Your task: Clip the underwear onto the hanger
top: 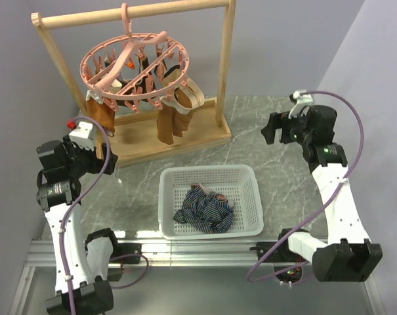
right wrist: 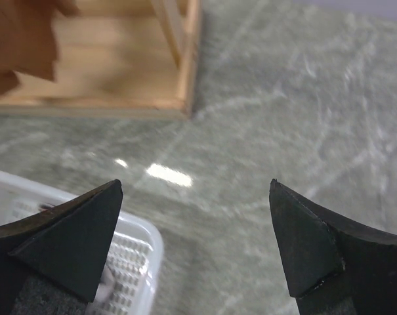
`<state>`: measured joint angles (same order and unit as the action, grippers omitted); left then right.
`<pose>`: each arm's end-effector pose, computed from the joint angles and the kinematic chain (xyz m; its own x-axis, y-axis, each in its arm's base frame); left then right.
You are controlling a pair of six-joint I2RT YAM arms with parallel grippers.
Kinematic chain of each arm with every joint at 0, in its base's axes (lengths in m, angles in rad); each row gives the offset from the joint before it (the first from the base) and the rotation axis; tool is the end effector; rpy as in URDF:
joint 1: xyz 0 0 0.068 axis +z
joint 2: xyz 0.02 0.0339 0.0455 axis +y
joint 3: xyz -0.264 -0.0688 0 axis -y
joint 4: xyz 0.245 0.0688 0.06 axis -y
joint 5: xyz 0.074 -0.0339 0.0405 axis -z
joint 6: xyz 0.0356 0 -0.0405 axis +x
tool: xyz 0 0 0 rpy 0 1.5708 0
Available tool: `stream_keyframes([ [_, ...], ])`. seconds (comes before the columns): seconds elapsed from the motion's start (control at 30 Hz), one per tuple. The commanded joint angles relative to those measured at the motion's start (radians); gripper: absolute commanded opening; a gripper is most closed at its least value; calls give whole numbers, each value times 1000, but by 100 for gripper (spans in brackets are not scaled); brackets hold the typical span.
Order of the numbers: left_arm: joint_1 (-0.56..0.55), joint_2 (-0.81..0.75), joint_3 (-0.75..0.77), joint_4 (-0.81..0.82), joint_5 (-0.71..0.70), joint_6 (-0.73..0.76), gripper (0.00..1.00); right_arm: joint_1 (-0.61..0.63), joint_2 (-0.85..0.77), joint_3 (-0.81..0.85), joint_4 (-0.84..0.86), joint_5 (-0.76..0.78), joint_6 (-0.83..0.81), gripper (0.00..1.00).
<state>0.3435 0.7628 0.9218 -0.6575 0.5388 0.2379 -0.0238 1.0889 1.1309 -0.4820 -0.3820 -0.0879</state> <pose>0.1506 0.0345 0.3440 -0.4056 0.0697 -0.9114 0.2375 0.9709 -0.0314 0.2370 0.0076 0.3721 -0.3965 -0.0720 -0.9152 -0.3513 0.9330 0.0787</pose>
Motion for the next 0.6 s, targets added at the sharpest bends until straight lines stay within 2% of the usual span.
stream_keyframes([
  [0.0,-1,-10,93,50,121,-222,99,47,43,81,109,-123,77,100],
  [0.07,-1,-10,120,74,142,-322,98,90,72,105,134,-117,82,100],
  [0.13,-1,-43,132,122,170,-415,98,189,92,127,149,-84,62,100],
  [0.23,-1,-111,115,266,173,-546,98,318,129,151,197,-34,53,100],
  [0.33,-1,-115,143,331,123,-650,99,401,167,164,256,-55,79,100],
  [0.47,-1,-76,204,363,84,-745,98,485,278,259,279,-116,112,100],
  [0.57,-1,-79,193,467,21,-837,96,565,351,344,281,-129,100,100],
])
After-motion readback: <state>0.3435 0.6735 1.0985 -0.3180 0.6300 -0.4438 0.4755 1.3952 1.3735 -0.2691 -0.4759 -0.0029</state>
